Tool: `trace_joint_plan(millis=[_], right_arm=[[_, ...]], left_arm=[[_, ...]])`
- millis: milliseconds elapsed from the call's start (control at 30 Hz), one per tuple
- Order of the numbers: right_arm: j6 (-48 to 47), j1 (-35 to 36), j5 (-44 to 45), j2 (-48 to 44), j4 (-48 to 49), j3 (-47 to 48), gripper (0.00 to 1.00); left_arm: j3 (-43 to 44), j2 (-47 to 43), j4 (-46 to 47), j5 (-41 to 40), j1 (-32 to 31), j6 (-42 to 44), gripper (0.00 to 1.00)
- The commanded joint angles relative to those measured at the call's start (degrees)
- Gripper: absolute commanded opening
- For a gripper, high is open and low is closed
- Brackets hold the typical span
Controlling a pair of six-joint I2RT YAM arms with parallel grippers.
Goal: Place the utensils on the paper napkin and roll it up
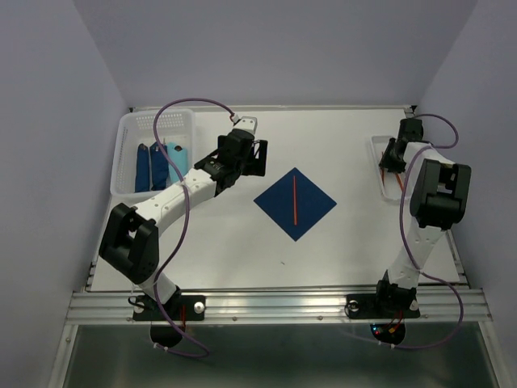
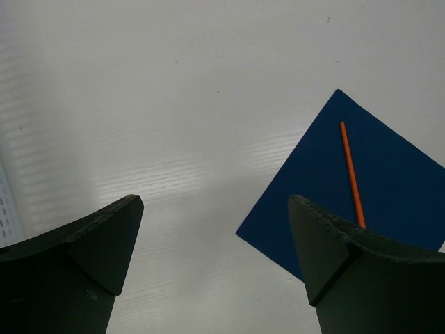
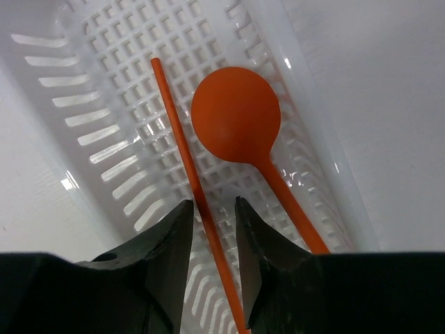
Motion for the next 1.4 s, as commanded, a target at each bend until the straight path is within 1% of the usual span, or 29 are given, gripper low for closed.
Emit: trace_joint_plan(millis=[0, 67, 167, 200, 267, 300, 367, 600, 733, 867, 967, 1100, 1133, 1233, 1367], right_arm=[[-1.5, 0.3, 2.9, 1.4, -1.4, 1.0, 0.36], [-1.5, 0.3, 3.4, 1.5, -1.4, 1.0, 0.34], [-1.5, 0.3, 3.3, 1.5, -1.5, 1.1, 0.24], [-1.6, 0.3, 3.2, 1.3, -1.7, 1.2, 0.17], [-2.0, 0.3, 2.5, 0.5, -1.8, 1.3, 0.11], [-2.2, 0.8, 2.3, -0.3, -2.2, 1.6, 0.05], [-2.6, 0.8, 2.0, -1.3, -2.7, 2.4, 0.01], [-3.4, 2.6, 2.8, -6.5, -5.4, 5.1, 0.01], [-3.0, 3.2, 0.9, -9.3, -7.0, 6.1, 0.01], [-1.7, 3.8, -1.6, -12.8, -7.2, 5.0, 0.01], [-0.8, 5.3, -1.5, -15.8, -7.2, 3.6, 0.01], [1.3, 8.9, -3.0, -19.9, -7.2, 0.3, 0.01], [1.6, 11.3, -3.5, -21.6, -7.2, -0.7, 0.01], [2.5, 15.5, -2.3, -23.3, -6.6, -4.2, 0.01], [4.2, 18.8, -6.0, -24.0, -5.2, -8.6, 0.01]], left_arm=[[1.9, -0.9, 0.3, -1.4, -0.1, -0.3, 0.99], [1.9, -1.0, 0.4, -1.3, -0.1, -0.2, 0.99], [1.9, -1.2, 0.5, -1.3, -0.1, -0.1, 0.99], [1.9, -1.2, 0.5, -1.3, -0.1, -0.2, 0.99], [1.9, -1.3, 0.5, -1.2, -0.1, -0.1, 0.99], [1.9, -1.4, 0.5, -1.2, -0.1, -0.1, 0.99], [1.9, -1.4, 0.5, -1.1, -0.1, -0.2, 0.99], [2.0, -1.4, 0.5, -0.8, -0.1, -0.2, 0.99], [2.1, -1.4, 0.5, -0.9, -0.1, 0.1, 0.99], [2.1, -1.8, 0.5, -1.2, -0.1, -0.1, 0.99], [1.9, -2.1, 0.5, -1.6, -0.1, -0.1, 0.99], [1.6, -2.5, 0.5, -2.3, -0.1, -0.3, 0.99], [1.5, -2.6, 0.5, -2.5, -0.1, -0.3, 0.99], [1.6, -2.8, 0.4, -3.2, -0.1, -0.1, 0.99], [1.5, -2.9, 0.3, -3.7, -0.1, 0.0, 0.99]])
